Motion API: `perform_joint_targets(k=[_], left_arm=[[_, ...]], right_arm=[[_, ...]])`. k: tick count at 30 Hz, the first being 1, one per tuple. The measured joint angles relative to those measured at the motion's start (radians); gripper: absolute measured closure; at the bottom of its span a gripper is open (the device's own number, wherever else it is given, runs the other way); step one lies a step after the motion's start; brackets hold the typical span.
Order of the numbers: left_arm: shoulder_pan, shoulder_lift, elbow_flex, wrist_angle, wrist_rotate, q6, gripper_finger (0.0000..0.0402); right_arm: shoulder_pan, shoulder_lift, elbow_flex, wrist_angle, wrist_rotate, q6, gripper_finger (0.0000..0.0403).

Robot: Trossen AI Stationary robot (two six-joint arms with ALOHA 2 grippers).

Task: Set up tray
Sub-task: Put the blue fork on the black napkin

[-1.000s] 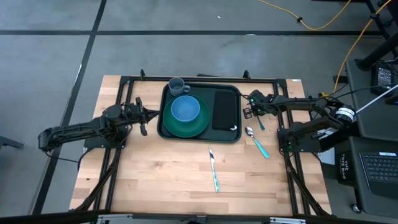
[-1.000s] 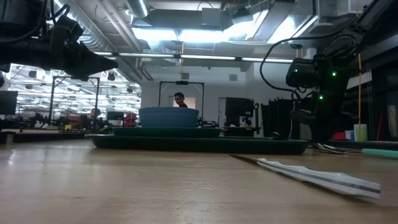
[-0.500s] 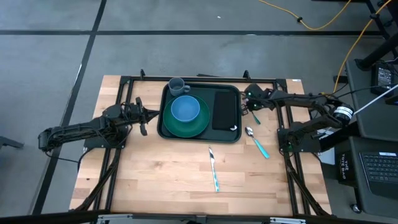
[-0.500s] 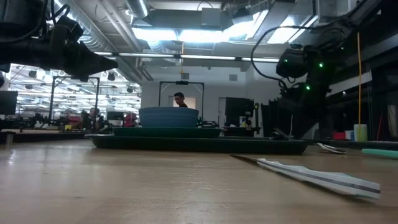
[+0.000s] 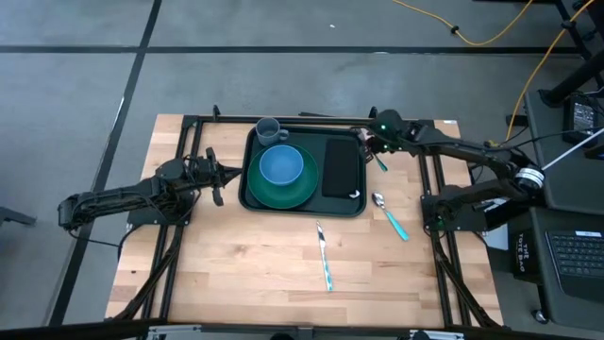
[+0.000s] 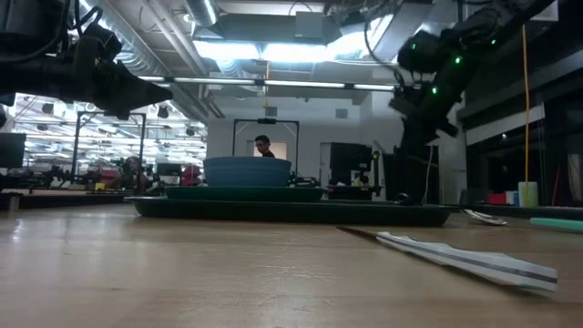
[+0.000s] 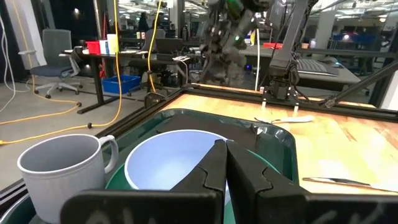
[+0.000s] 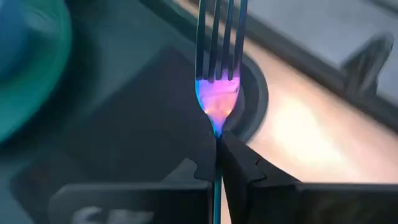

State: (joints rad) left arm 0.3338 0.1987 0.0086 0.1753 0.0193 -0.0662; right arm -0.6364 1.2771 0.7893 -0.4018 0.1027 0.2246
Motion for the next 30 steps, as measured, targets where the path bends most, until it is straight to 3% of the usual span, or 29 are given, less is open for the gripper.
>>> perform_joint_targets(k=[9, 17, 27, 30], left_arm=[[0.0, 0.0, 0.0, 0.0, 0.0, 0.0, 0.0398], [0.0, 0.0, 0.0, 0.0, 0.0, 0.0, 0.0398], [0.0, 0.0, 0.0, 0.0, 0.0, 0.0, 0.0398], [0.0, 0.0, 0.0, 0.0, 0.0, 0.0, 0.0398]], right_arm=[[0.1, -0.123, 0.002, 0.097, -0.021, -0.099, 0.0388], [0.251, -0.127, 0.002, 0.116, -0.022, -0.095, 0.0387], [0.491, -0.127, 0.002, 0.121, 0.239, 0.062, 0.0387], [0.539, -0.127, 0.002, 0.121, 0.269, 0.087, 0.0387]])
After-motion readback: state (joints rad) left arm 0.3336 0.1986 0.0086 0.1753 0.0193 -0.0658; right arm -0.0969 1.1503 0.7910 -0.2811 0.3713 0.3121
